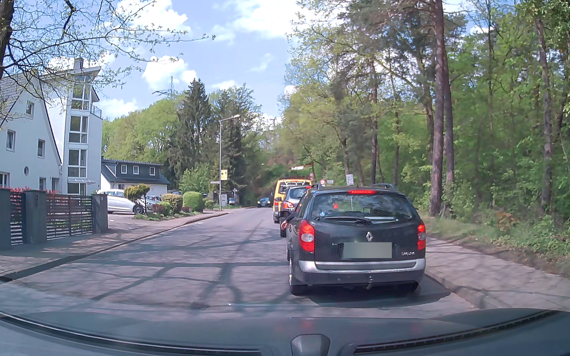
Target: Follow the waypoints while adhering to traffic rules and regulations
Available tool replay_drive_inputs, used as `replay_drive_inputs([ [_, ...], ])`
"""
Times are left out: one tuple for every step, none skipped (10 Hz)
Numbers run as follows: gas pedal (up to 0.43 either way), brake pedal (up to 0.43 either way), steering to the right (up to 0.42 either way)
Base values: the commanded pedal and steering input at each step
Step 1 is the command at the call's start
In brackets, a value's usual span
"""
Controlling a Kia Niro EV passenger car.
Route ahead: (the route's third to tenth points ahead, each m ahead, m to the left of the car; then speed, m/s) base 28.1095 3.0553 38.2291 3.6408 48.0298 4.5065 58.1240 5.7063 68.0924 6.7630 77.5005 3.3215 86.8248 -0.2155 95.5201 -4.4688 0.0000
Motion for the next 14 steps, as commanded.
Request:
replay_drive_inputs([
  [0.000, 0.165, 0.001],
  [0.000, 0.159, 0.001],
  [0.000, 0.159, 0.002],
  [0.000, 0.165, 0.001],
  [0.000, 0.159, 0.001],
  [0.000, 0.159, 0.001],
  [0.000, 0.159, 0.002],
  [0.000, 0.159, 0.001],
  [0.000, 0.159, 0.002],
  [0.000, 0.159, 0.001],
  [0.000, 0.159, 0.002],
  [0.000, 0.159, 0.001],
  [0.000, 0.159, 0.001],
  [0.000, 0.159, 0.001],
])
